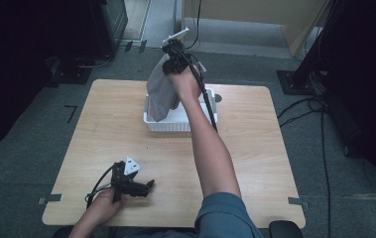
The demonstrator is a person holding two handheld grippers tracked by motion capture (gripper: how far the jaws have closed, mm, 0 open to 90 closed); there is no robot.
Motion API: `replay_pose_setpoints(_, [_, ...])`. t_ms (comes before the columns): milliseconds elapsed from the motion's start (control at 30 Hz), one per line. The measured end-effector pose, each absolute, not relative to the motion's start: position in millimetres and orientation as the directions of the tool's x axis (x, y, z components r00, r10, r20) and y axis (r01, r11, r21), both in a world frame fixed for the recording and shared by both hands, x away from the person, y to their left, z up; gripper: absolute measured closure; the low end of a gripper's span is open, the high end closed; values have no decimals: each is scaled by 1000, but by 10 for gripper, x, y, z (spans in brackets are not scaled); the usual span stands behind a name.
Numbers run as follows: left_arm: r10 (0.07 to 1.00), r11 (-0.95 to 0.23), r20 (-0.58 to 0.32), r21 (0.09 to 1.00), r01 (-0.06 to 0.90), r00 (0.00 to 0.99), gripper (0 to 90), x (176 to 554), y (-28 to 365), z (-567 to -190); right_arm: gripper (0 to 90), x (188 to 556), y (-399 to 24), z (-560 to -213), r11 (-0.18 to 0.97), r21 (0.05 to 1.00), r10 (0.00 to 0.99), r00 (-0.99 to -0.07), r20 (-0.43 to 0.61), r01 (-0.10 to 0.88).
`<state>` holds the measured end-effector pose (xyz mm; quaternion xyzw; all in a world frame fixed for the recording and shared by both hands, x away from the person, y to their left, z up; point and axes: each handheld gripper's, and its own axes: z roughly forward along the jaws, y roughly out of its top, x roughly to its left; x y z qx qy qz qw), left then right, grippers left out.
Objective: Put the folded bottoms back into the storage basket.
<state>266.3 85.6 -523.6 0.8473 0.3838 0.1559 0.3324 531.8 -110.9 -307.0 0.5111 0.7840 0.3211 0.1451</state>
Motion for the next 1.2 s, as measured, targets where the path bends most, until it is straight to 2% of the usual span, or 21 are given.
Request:
replay_pose_setpoints(367, [756,-481,9,686,546,654,0,2667,852,-5238,760,5212,-1561,-3762,80,644,910,-320,265,761])
replay_pose_setpoints(733, [756,-481,9,686,546,654,0,2667,851,-5238,757,5059,-1816,-4142,-15,624,916,-239,321,781])
replay_pose_setpoints(1200, [755,-484,9,683,547,656,0,2667,853,-5236,740,5012,-2053,-4485,-49,562,913,-192,361,826])
